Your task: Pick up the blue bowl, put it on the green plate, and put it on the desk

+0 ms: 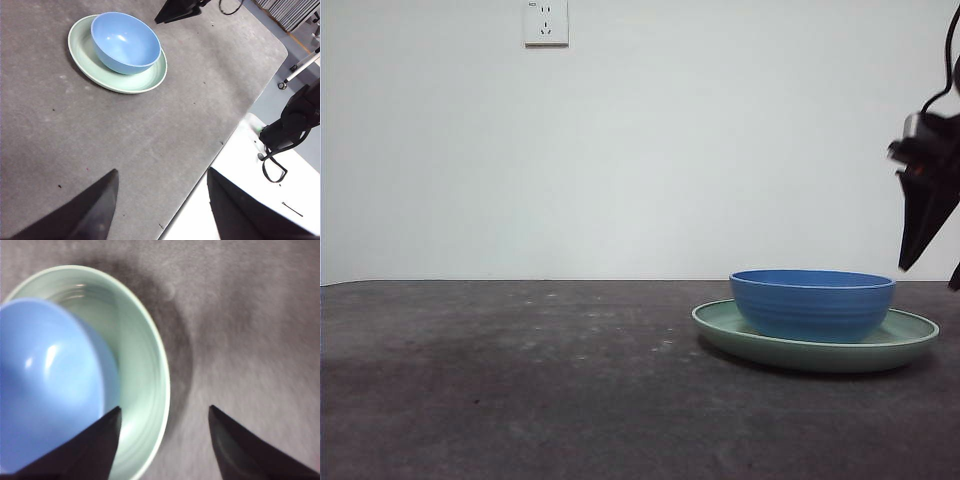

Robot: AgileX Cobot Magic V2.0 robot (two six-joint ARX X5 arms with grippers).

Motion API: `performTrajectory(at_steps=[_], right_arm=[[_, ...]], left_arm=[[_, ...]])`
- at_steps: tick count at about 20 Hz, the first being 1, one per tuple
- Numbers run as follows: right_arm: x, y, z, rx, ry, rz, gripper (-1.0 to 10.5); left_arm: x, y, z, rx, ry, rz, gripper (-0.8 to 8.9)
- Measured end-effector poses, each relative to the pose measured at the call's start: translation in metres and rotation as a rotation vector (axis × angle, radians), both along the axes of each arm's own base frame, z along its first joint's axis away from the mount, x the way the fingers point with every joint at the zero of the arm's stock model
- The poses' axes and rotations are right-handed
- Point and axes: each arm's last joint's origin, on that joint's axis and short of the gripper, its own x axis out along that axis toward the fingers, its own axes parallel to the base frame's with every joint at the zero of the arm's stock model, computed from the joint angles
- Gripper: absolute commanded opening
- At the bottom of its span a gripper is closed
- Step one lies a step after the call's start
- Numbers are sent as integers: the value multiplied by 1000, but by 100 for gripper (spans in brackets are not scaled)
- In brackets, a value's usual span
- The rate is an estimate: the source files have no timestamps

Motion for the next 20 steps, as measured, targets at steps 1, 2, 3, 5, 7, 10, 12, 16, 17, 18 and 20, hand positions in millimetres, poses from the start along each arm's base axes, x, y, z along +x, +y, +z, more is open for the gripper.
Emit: performTrajectory(at_steps=[1, 2, 3, 5, 7, 10, 12, 16, 17, 18, 20], right_arm=[[3, 2, -6, 0, 9, 7, 245], [6, 3, -12, 0, 18, 12, 245], [9, 5, -18, -1, 27, 19, 244], [12, 9, -28, -9, 41, 29, 205], [16, 12, -34, -25, 45, 36, 197], [19, 15, -39, -25, 40, 44, 122], [20, 15, -39, -26, 30, 46, 58], [20, 15, -39, -26, 27, 46, 35], [20, 15, -39, -26, 27, 45, 11], [20, 15, -39, -26, 26, 45, 11], [20, 15, -39, -26, 26, 45, 11]], left_arm=[[0, 0, 0, 0, 0, 0, 280], [0, 0, 0, 0, 0, 0, 280], [0, 0, 0, 0, 0, 0, 280], [0, 0, 0, 0, 0, 0, 280], [0, 0, 0, 0, 1, 0, 280], [0, 0, 0, -1, 1, 1, 280], [0, 0, 0, -2, 3, 2, 280], [0, 0, 0, -2, 5, 3, 280], [0, 0, 0, -2, 5, 3, 280], [0, 0, 0, -2, 6, 3, 280], [0, 0, 0, -3, 7, 4, 280]])
